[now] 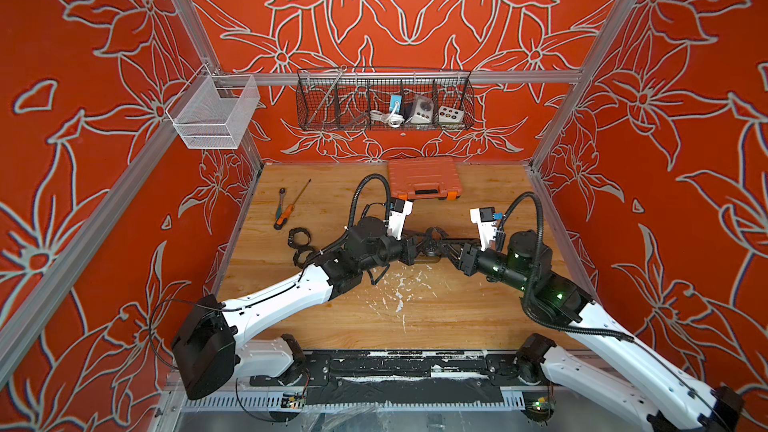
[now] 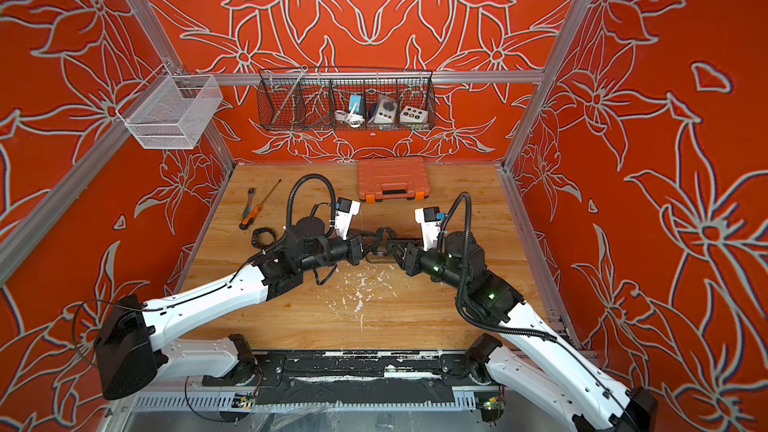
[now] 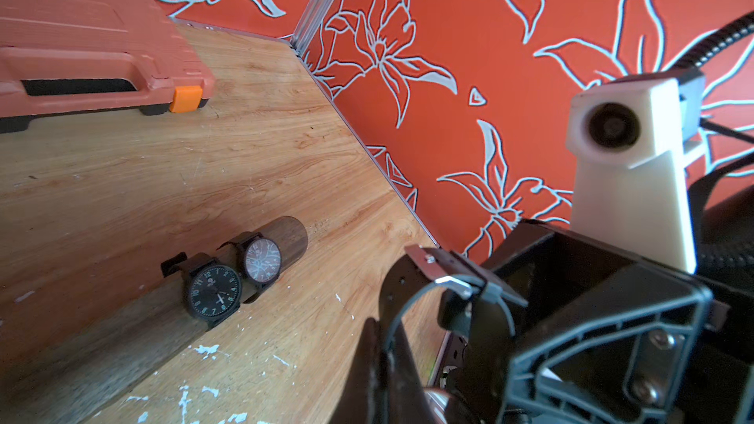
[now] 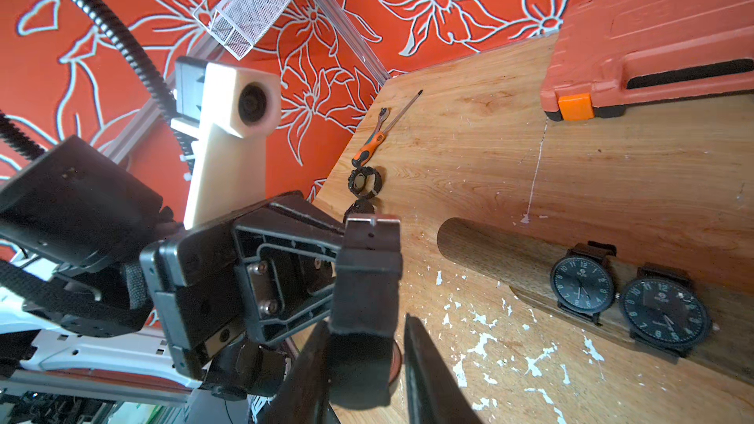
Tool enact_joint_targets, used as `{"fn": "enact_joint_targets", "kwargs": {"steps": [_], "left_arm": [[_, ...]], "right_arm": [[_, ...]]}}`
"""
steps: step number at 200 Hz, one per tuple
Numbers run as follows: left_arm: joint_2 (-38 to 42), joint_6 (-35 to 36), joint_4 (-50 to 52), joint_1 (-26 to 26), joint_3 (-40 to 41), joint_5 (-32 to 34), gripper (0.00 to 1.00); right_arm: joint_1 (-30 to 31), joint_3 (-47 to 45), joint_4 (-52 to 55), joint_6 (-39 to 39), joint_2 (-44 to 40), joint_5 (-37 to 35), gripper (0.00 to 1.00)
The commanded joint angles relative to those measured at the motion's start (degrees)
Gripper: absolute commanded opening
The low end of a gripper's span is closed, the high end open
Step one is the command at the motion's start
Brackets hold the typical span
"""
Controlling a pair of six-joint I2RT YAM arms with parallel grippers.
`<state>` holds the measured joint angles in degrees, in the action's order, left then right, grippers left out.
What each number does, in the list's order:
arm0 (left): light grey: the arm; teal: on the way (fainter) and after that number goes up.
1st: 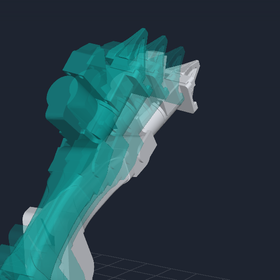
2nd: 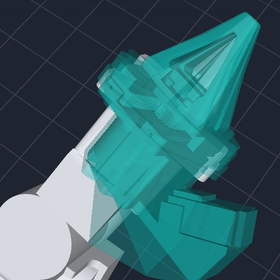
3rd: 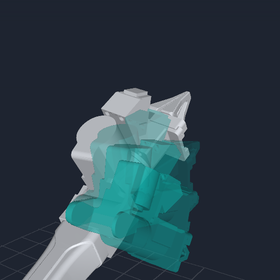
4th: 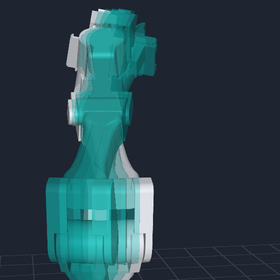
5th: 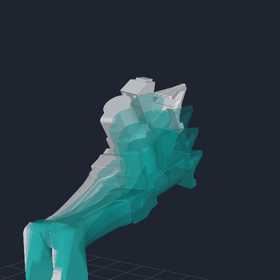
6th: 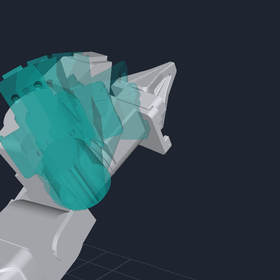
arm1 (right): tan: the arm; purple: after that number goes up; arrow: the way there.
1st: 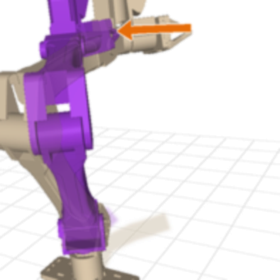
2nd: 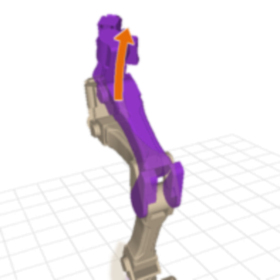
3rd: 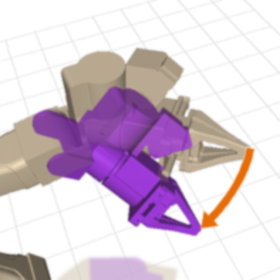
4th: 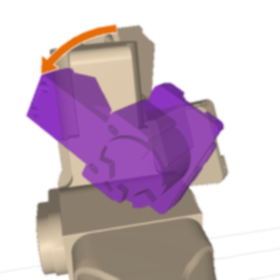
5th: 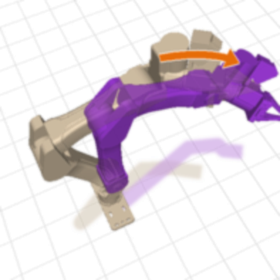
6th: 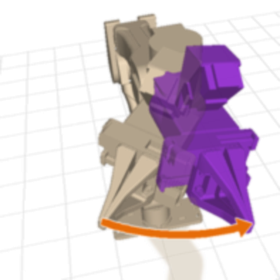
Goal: Place watch on stand
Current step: Pick up the watch at the center of the board.
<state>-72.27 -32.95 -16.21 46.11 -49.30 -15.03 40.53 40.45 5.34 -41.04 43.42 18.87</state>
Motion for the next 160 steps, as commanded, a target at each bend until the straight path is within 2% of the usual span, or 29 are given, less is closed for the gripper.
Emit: {"fn": "enact_joint_targets", "kwargs": {"steps": [1,25,70,82,116,160], "left_arm": [[0.11,1.31,-2.51,0.54,-1.41,-1.89,0.0],[-0.33,2.05,-1.44,0.65,-1.92,-1.79,0.0],[-0.72,6.37,4.07,0.74,-3.32,-0.9,0.0],[-0.62,8.43,7.46,0.74,-4.5,-0.22,0.06],[-0.42,13.91,16.2,0.74,-7.74,2.13,0.31],[-1.58,18.48,24.18,0.75,-12.47,4.71,0.37]], "right_arm": [[0.51,1.24,-1.54,0.89,-0.15,1.2,0.25],[0.59,1.54,-1.14,1.26,-0.67,0.75,0.15],[0.69,3.56,2.68,3.05,-1.25,-0.67,0.07],[0.77,4.86,5.26,4.26,-0.75,-1.34,0.06],[1.01,9.63,14.66,8.78,2.48,-4.05,0.05],[1.46,13.62,22.09,13.29,6.07,-6.62,0.05]]}}
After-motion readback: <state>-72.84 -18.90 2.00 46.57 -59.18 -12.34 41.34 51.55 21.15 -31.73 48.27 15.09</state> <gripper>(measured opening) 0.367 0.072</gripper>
